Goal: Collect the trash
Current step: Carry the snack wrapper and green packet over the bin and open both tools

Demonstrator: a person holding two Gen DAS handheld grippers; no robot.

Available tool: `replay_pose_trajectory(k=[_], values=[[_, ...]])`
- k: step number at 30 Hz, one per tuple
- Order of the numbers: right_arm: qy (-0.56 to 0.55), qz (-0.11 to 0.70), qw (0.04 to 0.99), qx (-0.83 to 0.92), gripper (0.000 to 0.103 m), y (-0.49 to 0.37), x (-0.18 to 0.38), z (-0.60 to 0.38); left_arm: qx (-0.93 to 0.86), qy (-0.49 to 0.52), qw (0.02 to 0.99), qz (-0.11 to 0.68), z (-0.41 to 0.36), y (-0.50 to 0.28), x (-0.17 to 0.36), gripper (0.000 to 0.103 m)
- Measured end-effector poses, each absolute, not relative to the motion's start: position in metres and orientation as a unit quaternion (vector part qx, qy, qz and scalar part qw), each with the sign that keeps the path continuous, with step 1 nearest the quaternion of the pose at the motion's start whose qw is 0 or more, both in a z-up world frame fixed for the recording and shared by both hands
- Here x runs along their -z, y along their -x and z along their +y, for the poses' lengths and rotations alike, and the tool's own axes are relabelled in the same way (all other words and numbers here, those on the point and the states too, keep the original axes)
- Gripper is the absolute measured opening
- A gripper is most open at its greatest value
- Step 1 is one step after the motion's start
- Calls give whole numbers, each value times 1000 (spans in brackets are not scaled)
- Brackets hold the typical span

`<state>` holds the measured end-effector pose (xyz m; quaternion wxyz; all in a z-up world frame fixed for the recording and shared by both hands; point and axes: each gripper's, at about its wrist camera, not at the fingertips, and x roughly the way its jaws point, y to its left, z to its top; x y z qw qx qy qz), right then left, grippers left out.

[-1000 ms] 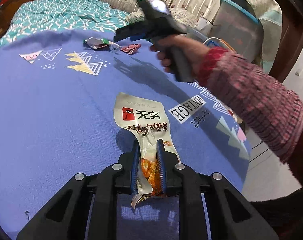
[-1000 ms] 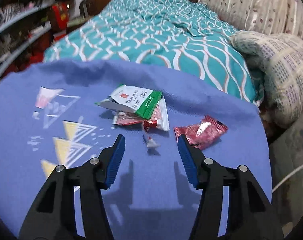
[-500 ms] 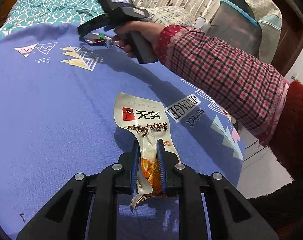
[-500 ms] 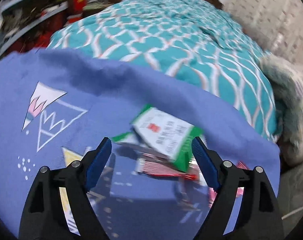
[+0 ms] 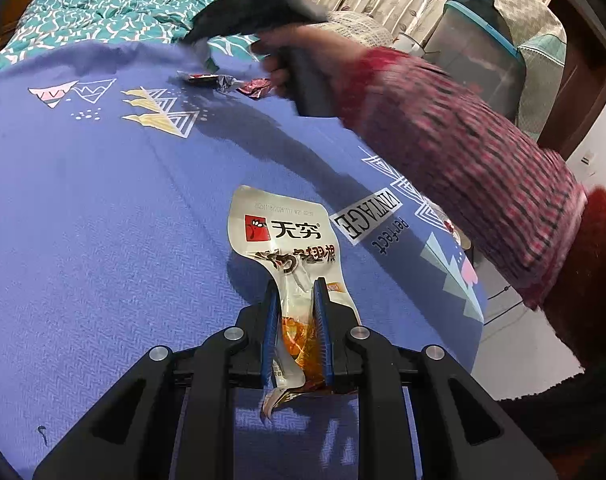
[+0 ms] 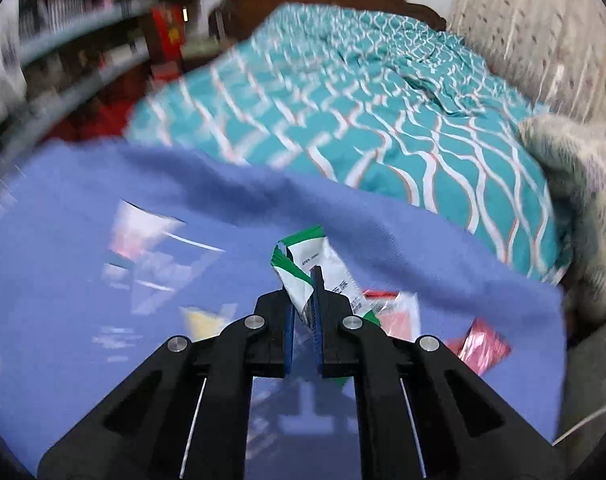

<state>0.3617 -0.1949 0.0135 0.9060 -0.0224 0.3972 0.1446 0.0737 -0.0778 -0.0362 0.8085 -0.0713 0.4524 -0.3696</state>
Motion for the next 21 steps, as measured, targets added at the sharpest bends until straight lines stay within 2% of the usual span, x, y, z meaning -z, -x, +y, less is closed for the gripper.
replay_pose_trajectory(k=[6, 16, 21], values=[[-97, 380, 901, -183, 10, -252, -30, -241, 364, 56, 819, 441, -80, -67, 31, 16], [-125, 340, 927, -97, 10, -92, -19, -348, 379, 63, 803, 456, -107, -69, 22, 16], [-152, 300, 942, -19, 10, -30, -30, -430, 412, 35, 796, 442, -163, -73, -5, 16]])
